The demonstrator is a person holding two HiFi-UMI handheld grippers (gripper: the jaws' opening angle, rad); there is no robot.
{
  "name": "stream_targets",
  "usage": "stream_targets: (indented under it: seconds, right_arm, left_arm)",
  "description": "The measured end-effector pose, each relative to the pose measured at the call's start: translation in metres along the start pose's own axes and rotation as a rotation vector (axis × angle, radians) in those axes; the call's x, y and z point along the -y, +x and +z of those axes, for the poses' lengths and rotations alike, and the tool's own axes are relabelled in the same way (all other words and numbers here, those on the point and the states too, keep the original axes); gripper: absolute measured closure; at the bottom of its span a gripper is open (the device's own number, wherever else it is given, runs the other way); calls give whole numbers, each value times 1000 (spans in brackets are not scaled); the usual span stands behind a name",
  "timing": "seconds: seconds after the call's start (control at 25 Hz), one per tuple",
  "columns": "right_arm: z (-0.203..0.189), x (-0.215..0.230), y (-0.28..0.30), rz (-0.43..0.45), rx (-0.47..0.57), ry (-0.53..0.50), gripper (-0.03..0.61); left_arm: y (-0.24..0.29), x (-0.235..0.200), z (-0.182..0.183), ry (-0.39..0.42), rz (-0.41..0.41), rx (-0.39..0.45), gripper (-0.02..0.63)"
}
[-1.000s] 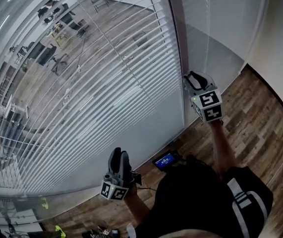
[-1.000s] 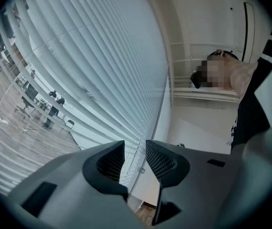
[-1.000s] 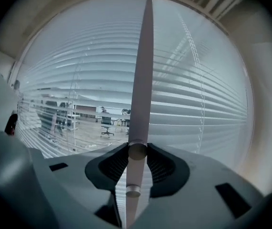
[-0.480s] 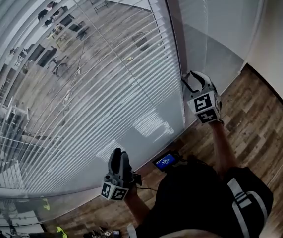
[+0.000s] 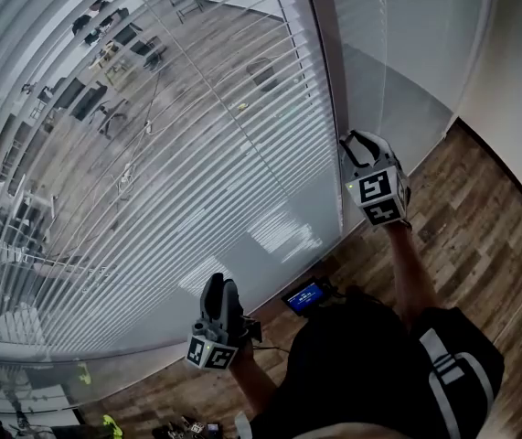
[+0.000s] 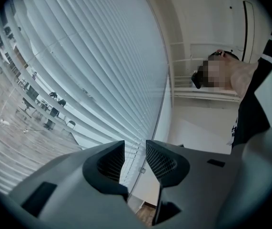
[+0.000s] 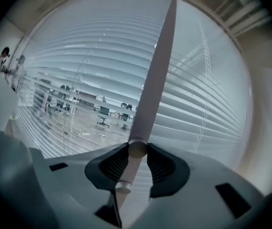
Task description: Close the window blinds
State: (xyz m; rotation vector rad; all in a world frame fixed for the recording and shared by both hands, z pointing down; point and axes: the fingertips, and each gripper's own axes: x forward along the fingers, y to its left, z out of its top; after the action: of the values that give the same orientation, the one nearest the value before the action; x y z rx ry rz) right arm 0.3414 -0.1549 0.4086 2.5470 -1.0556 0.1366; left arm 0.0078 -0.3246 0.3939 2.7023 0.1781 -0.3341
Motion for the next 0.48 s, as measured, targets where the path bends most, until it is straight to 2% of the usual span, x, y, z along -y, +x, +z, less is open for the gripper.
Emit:
stream_targets:
  seconds: [0.16,0.32,0.4,0.48]
  right_arm:
    - [-2,2,2,80,14,212,448]
    - [-3,4,3,137,32,359,448]
    - [-4,4,4,160,43,394,448]
    - [-4,2,3,169,59,360,448]
  left_arm:
    - [1,0,-1,-3,1,-3,476]
    - [3,-1,-1,-5,0,-4,476]
    - [3,-1,-2,-6,-2,-4,476]
    - [4,-1,-3,-6,-3,-6,476]
